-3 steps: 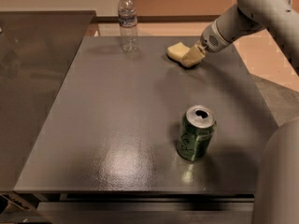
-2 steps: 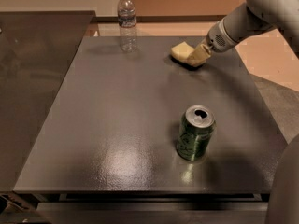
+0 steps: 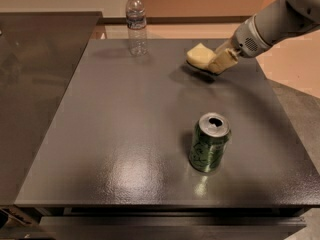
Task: Move sponge near green can
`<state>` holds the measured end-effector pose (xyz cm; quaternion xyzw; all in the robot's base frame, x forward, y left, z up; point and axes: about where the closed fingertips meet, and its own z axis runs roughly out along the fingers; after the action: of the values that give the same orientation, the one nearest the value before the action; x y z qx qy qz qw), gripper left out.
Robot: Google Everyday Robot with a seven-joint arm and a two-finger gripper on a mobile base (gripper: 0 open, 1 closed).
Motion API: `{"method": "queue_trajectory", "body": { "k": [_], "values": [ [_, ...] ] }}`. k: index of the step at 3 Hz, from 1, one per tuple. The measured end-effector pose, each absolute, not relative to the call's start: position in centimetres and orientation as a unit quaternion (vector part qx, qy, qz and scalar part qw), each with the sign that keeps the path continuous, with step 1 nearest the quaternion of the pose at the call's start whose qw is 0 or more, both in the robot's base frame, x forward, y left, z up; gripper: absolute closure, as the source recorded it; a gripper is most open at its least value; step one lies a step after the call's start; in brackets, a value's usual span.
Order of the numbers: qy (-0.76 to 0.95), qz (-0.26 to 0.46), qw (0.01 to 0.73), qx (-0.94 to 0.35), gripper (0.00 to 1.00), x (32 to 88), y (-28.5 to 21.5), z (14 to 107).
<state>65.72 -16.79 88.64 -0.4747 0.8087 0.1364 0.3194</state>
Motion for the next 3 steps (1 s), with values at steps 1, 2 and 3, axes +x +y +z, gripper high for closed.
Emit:
{"method": "queue_trajectory", "body": {
  "k": [1,2,3],
  "values": [
    [0.786,0.137,0.31,-0.517,1.0,61.1,-16.6,89.7],
    [0.776,0.142,0.295,-0.54,1.0,56.3,-16.6,89.6],
    [0.776,0.154,0.279,-0.545,1.0,51.8,-16.3,88.8]
  ]
}}
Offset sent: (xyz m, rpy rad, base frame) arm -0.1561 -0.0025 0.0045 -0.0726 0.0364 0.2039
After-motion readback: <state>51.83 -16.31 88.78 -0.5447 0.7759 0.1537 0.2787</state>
